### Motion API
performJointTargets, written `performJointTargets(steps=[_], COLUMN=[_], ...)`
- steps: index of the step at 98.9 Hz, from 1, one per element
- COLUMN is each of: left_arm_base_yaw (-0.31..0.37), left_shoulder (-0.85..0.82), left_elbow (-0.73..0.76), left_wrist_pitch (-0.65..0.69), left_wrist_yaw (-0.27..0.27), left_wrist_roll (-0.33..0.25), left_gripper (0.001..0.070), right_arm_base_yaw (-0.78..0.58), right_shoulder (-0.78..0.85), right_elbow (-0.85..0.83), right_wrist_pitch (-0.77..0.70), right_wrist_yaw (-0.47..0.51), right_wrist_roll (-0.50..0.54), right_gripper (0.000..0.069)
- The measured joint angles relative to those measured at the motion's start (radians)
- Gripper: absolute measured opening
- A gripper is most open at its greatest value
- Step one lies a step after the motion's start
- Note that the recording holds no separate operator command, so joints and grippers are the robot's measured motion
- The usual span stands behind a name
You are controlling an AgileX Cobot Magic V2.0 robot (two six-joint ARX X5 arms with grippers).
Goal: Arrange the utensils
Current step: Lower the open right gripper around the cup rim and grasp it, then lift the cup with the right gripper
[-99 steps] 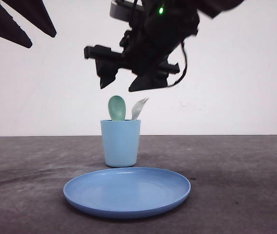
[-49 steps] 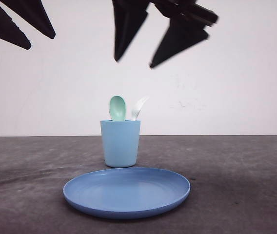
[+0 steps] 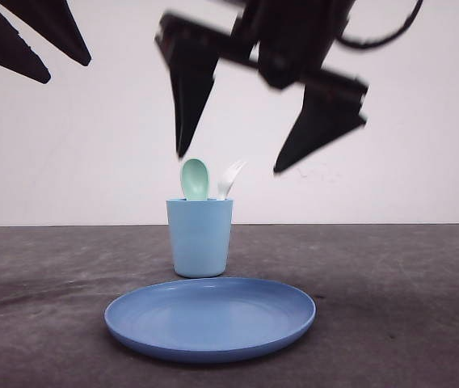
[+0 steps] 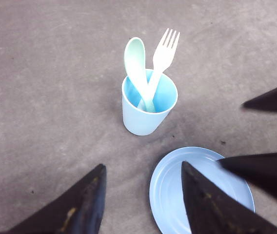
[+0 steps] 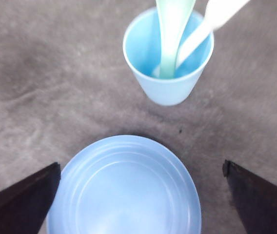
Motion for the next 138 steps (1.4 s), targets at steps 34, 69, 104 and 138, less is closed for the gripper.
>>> performJointTargets(steps=[34,69,104,138], left_arm_base_yaw=[0.000,0.000,0.000,0.000], left_shoulder=[0.000,0.000,0.000,0.000], left_elbow=[0.000,0.000,0.000,0.000], left_wrist_pitch=[-0.006,-0.006,-0.006,-0.007], left_wrist_yaw=[0.000,0.000,0.000,0.000], left_wrist_roll=[0.000,0.000,0.000,0.000], left_gripper=[0.0291,0.0291,0.0291,0.0291], right_arm_base_yaw=[-0.064,-0.101,-0.125,-0.128], right_shoulder=[0.155,0.285,0.385,0.452], right_elbow=[0.000,0.047,0.144,0.229], right_wrist_pitch=[0.216,0.259,0.264,0.266], right_wrist_yaw=[-0.042,-0.064,-0.060,-0.060], right_wrist_roll=[0.039,0.035,0.008,-0.011], right_gripper=[0.0681,0.0681,0.0681,0.0679])
